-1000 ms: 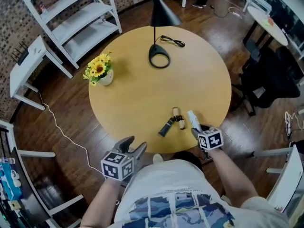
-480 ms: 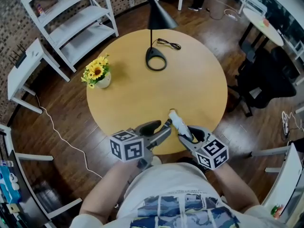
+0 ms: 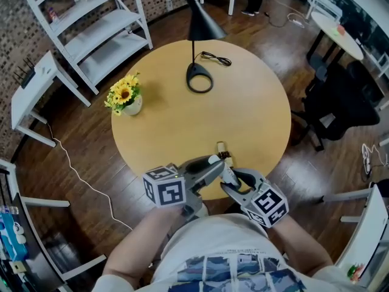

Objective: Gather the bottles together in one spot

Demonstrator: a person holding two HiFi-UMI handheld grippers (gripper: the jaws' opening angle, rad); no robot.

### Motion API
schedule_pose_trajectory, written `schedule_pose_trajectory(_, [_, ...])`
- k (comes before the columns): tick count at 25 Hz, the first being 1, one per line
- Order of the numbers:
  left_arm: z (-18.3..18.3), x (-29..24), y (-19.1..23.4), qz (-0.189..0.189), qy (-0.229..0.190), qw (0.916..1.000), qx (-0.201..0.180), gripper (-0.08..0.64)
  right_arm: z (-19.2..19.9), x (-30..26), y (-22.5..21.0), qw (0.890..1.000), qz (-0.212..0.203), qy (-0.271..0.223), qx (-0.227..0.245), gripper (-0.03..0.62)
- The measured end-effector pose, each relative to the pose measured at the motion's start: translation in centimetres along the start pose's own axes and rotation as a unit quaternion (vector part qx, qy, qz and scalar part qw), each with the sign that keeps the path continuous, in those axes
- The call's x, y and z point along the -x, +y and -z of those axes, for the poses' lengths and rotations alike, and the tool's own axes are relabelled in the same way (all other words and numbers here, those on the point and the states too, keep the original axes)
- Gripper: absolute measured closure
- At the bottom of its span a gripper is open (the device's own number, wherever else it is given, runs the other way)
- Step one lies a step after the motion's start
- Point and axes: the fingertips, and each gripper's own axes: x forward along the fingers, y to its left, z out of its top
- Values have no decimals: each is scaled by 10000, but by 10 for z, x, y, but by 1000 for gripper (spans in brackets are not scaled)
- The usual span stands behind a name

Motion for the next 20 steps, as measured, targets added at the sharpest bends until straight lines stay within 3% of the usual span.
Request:
schedule_pose_trajectory(4, [4, -6, -12, -166, 247, 9961, -826, 437, 8, -1, -2, 9998, 203, 57, 64, 379])
schedule_pose_trajectory(8, [-15, -17, -5, -663, 230, 9833, -1676, 437, 30, 10, -22, 9986, 440, 183, -210, 351])
schedule_pose_trajectory(13, [-53, -27, 37, -1493, -7, 9691, -1965, 437, 44, 33, -70, 9962, 684, 287, -448, 341])
schedule_pose_trajectory(20, [-89, -47, 128, -2973, -64, 9169, -2660, 437, 54, 56, -132, 9938, 802, 214, -746, 273])
